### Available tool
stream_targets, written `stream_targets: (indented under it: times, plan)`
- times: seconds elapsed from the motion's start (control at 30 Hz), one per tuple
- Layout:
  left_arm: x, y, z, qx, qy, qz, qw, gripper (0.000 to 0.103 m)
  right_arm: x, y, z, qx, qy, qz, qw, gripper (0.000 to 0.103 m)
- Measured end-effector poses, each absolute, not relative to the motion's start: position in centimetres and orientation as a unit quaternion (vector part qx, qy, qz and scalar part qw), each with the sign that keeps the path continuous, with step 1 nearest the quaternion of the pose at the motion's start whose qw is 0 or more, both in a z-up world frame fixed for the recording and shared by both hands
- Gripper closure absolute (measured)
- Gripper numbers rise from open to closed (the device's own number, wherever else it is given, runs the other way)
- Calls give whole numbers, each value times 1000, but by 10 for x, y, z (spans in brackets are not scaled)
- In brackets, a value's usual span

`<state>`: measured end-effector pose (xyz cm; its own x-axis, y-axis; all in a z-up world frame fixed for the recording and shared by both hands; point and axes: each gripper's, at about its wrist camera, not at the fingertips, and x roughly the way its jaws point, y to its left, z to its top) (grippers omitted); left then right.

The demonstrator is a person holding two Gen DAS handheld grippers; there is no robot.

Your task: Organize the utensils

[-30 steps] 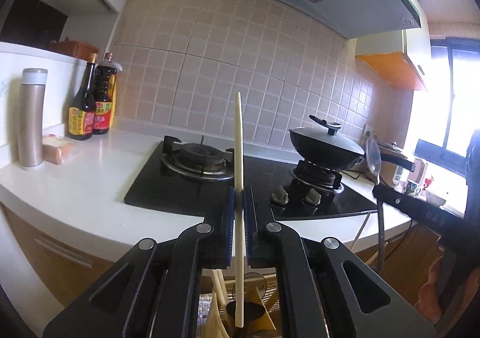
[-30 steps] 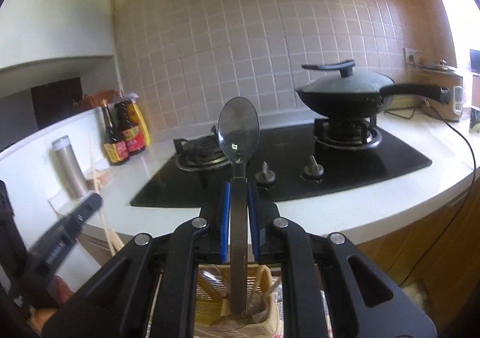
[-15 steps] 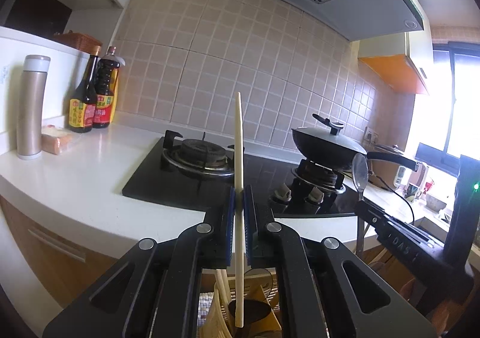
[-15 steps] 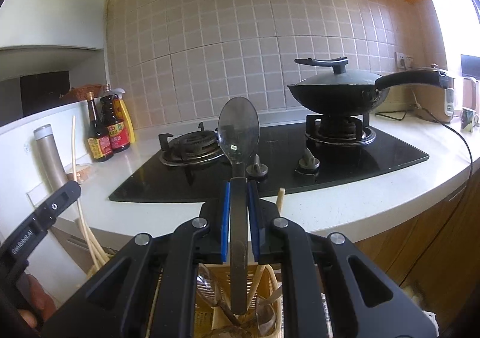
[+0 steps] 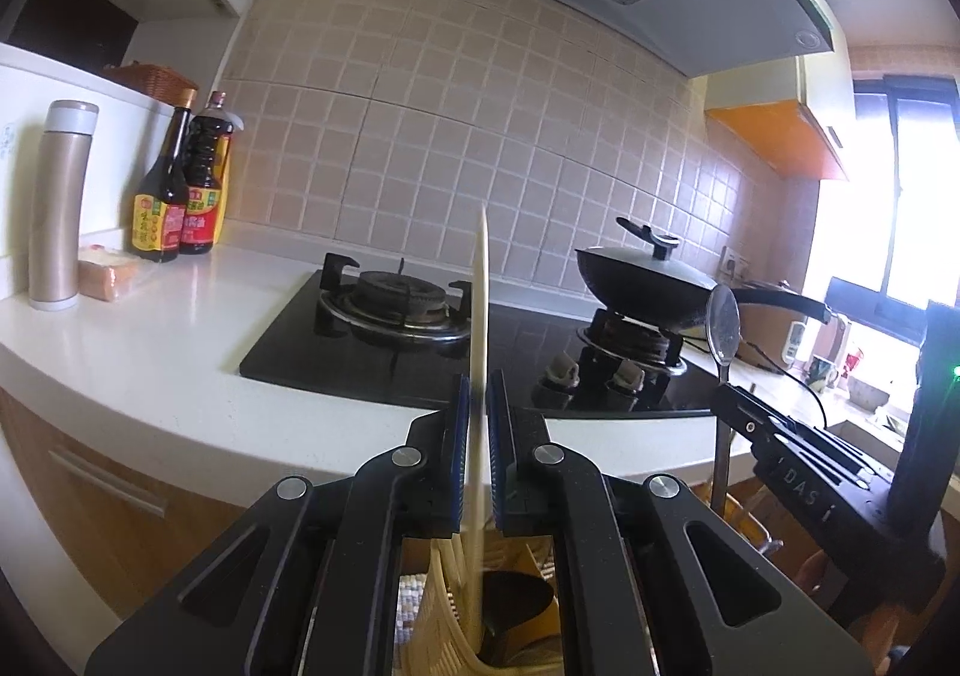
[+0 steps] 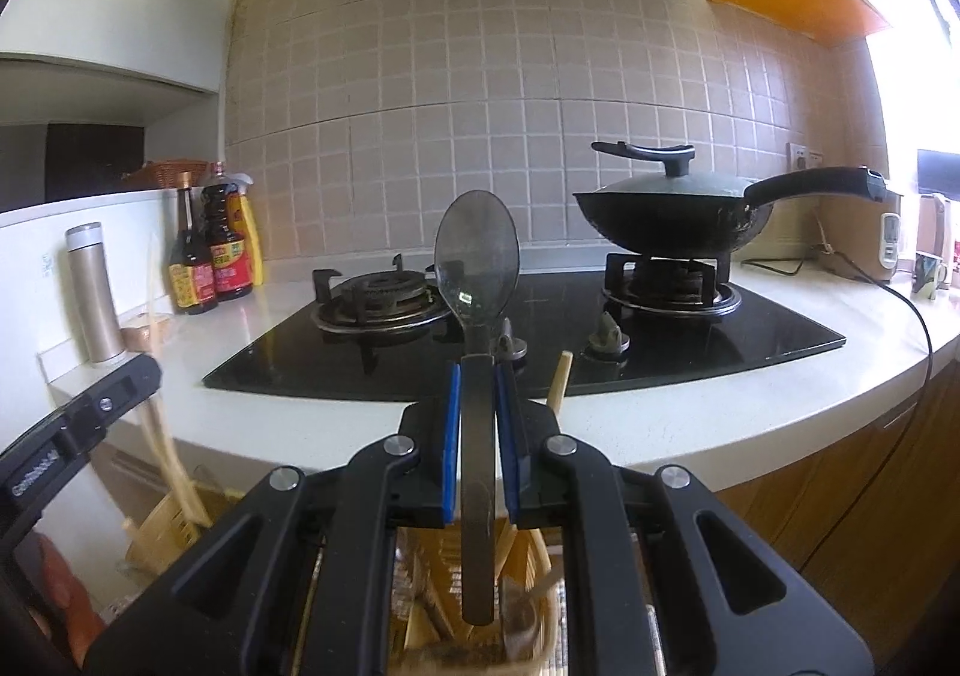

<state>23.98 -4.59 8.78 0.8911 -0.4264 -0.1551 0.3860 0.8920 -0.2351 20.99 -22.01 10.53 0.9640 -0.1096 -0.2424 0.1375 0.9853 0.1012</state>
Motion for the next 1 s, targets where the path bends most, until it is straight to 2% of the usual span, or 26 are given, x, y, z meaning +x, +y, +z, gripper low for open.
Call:
stream_targets:
  times: [0.03, 0.13, 0.17, 0.23, 0.37, 0.43, 0.5, 0.57, 0.67, 0.77, 0.8, 1.0]
  plan:
    - [239, -46, 87, -97, 104, -213, 967, 94, 206, -220, 105, 59, 119, -59, 989, 93]
    - [232, -44, 85, -98, 108, -214, 966, 81, 187, -221, 106, 60, 118, -56, 990, 92]
    - [229, -42, 86, -98, 109, -213, 966, 75, 179, -223, 106, 63, 120, -52, 989, 91]
    - [221, -36, 88, -102, 108, -210, 966, 70, 164, -227, 107, 69, 123, -49, 989, 85]
    - [195, -17, 94, -120, 109, -217, 963, 47, 126, -237, 113, 82, 131, -42, 987, 82]
    - [179, -8, 98, -126, 107, -223, 961, 39, 108, -239, 114, 81, 136, -39, 987, 77]
    - [161, -2, 101, -127, 104, -225, 960, 25, 90, -240, 114, 81, 140, -37, 986, 63]
    - [140, 2, 103, -125, 97, -223, 962, 20, 75, -240, 112, 83, 142, -35, 986, 53]
    - [110, 3, 101, -119, 97, -222, 963, 14, 51, -238, 104, 85, 142, -39, 986, 46]
    - [86, 1, 94, -110, 92, -208, 968, 8, 33, -234, 90, 87, 146, -33, 985, 31]
    - [80, -1, 91, -107, 90, -199, 970, 8, 29, -233, 86, 88, 146, -34, 985, 26]
    - [57, -17, 54, -67, 101, -133, 984, 8, 13, -224, 51, 71, 140, -68, 985, 13]
